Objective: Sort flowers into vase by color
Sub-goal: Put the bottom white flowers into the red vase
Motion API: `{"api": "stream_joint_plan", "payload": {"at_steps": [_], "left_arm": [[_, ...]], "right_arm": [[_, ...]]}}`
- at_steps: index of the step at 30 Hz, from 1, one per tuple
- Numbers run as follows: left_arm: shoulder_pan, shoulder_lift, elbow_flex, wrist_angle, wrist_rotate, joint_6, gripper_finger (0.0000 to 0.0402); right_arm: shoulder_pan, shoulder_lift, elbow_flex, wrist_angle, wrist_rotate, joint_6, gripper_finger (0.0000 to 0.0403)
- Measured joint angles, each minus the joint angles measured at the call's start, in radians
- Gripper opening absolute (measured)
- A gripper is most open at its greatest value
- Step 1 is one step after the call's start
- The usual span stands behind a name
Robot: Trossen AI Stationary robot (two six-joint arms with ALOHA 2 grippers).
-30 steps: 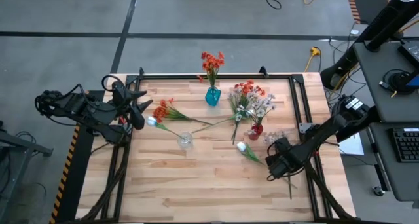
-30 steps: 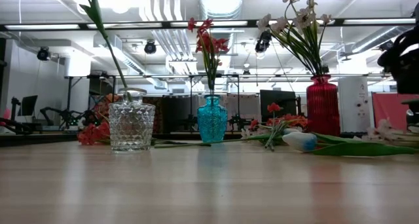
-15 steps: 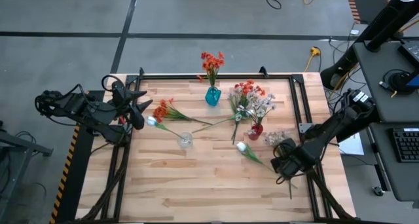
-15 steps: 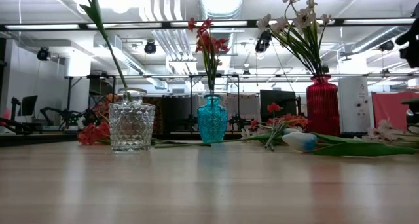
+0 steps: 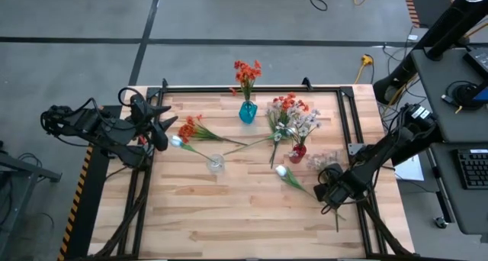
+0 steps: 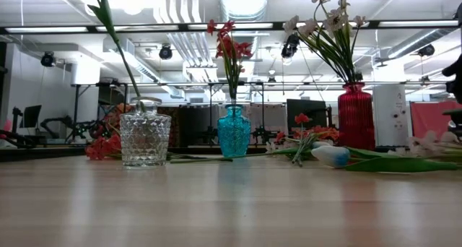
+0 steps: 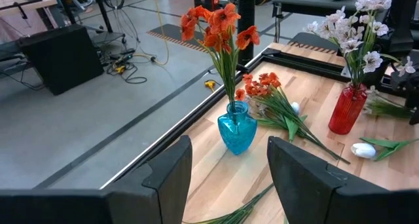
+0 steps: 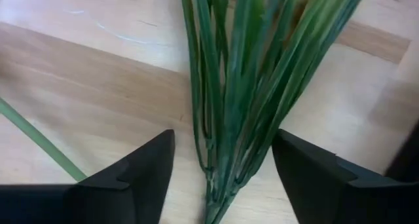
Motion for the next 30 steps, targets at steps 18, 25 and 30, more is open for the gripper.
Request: {"api": "stream_joint_plan", "payload": {"at_steps": [18,25,30], "left_arm": [[0.000,0.001,0.000,0.000,0.000,0.000,0.0182],[0.000,0.001,0.000,0.000,0.000,0.000,0.0182],[0.000,0.000,0.000,0.000,0.000,0.000,0.0182]], "right_arm": [[0.000,-0.023,0.001,-0.024,0.060,0.072,0.0020],[0.000,-0.076,0.111,-0.327,0.121,0.087,0.0021],[0.000,-0.079,0.242,-0.517,0.227,0.081,0.0022]]}}
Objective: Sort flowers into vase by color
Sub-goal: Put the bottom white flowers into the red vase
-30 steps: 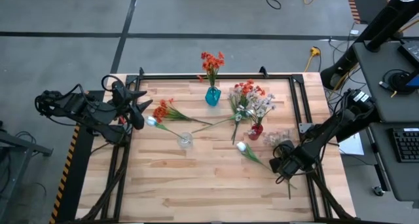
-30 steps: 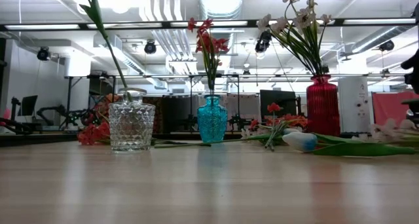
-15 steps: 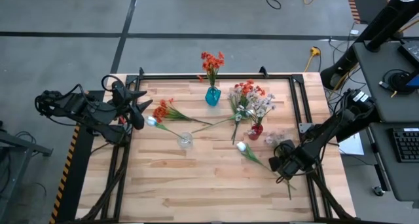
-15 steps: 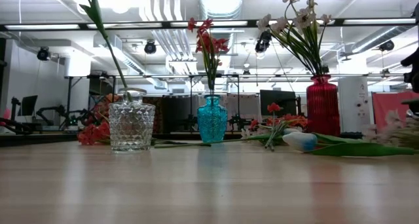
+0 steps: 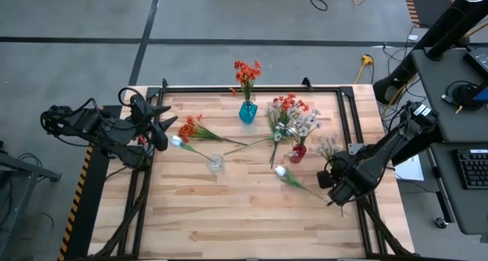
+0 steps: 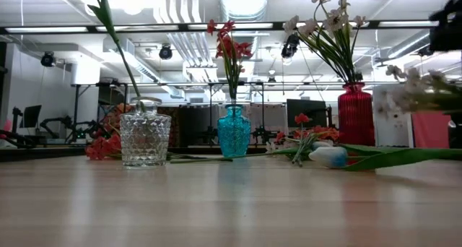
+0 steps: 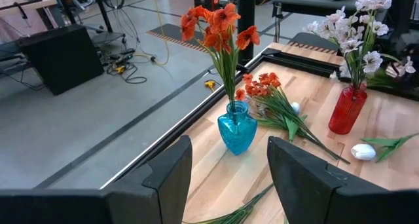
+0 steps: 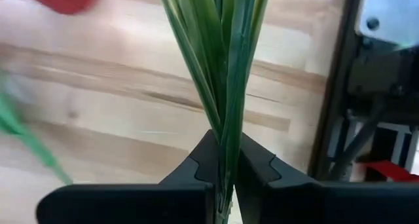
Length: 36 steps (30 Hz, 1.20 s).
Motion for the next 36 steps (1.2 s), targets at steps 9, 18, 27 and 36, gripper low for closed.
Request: {"api": "stream_joint_plan", "payload": {"at_steps": [9,18,27,36], "left_arm": [[0.000,0.008,0.145,-0.116,-0.002,0.000,0.0182],[0.000,0.061,0.315,-0.048,0.006,0.126,0.0182],[-0.001,0.185,0.399,0.006,-0.030,0.257,0.0182],[-0.001,0.180,0.401,-0.039,-0.018,0.193,0.0182]], "right_arm": [[0.012,0.007,0.039,-0.031,0.188,-0.021,0.0022],[0.102,0.005,0.044,-0.062,0.281,0.027,0.0022],[0.291,0.015,0.045,-0.128,0.643,0.132,0.0022],[0.367,0.026,0.130,-0.135,0.822,0.029,0.0022]]}}
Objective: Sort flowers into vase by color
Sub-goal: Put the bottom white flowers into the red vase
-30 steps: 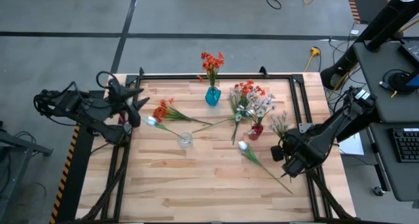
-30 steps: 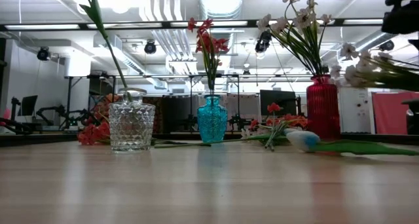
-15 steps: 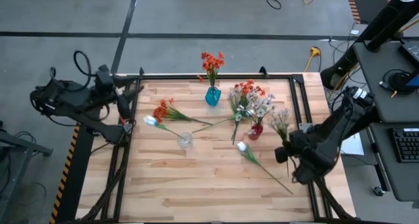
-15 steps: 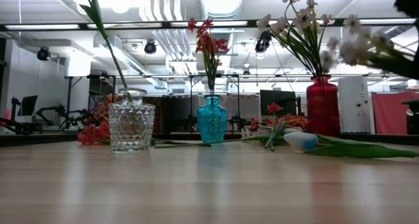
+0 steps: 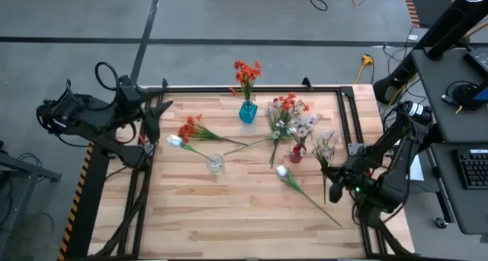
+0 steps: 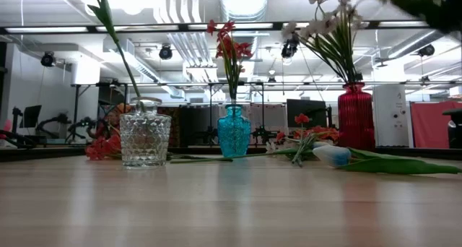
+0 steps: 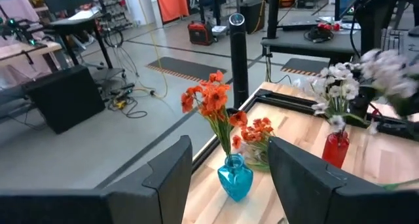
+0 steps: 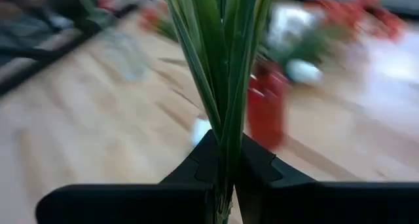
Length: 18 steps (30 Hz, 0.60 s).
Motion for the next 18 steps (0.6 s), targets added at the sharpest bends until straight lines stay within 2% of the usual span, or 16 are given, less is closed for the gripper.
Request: {"api": "stream_joint_plan", "payload": {"at_steps": [2,6,7,14,18], "left_arm": [[0.000,-0.003,-0.005,-0.014,0.000,-0.021,0.0182],[0.000,-0.003,-0.023,-0.020,0.000,-0.029,0.0182],[0.000,-0.002,-0.027,-0.021,0.000,-0.029,0.0182],[0.000,0.017,-0.059,-0.020,-0.002,-0.030,0.0182],[0.000,0.029,-0.120,0.020,-0.063,-0.034,0.0182]], "right_arm": [[0.025,0.000,0.031,0.009,0.132,-0.085,0.0022],[0.048,-0.001,0.066,0.011,0.466,-0.252,0.0022],[0.048,-0.001,0.069,0.007,0.518,-0.282,0.0022],[-0.083,-0.025,0.078,-0.047,0.528,-0.387,0.0022],[-0.150,-0.069,0.078,-0.065,0.529,-0.413,0.0022]]}}
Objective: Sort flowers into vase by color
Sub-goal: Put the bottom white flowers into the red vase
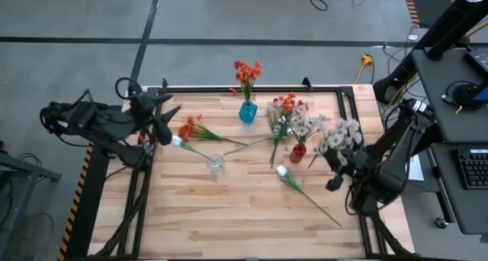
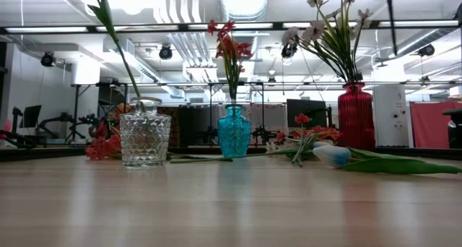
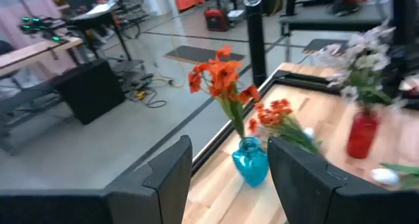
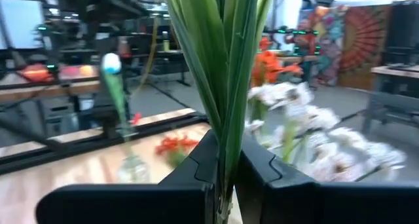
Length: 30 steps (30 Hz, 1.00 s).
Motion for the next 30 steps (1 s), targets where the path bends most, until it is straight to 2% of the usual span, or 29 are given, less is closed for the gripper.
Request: {"api": "stream_joint_plan", "payload": {"at_steps": [7,15,20,22,27,30], "left_arm": [[-0.001,0.026,-0.041,0.057,-0.016,-0.001,0.0182],[-0.001,0.027,0.021,0.056,-0.014,0.057,0.0182],[0.000,0.021,0.028,0.052,0.029,0.080,0.0182],[0.000,0.020,0.017,0.047,0.030,0.080,0.0182],[0.000,0.038,0.000,0.020,0.033,0.084,0.0182],[0.000,0.040,0.000,0.019,0.058,0.082,0.0182]], "right_arm": [[-0.086,-0.057,0.028,0.018,0.000,-0.066,0.0022],[-0.032,0.039,0.201,0.114,-0.005,-0.347,0.0022],[-0.051,0.138,0.358,0.224,-0.152,-0.562,0.0022],[-0.066,0.171,0.407,0.257,-0.157,-0.645,0.0022],[-0.073,0.199,0.455,0.257,-0.161,-0.706,0.0022],[-0.094,0.208,0.454,0.287,-0.209,-0.720,0.0022]]}}
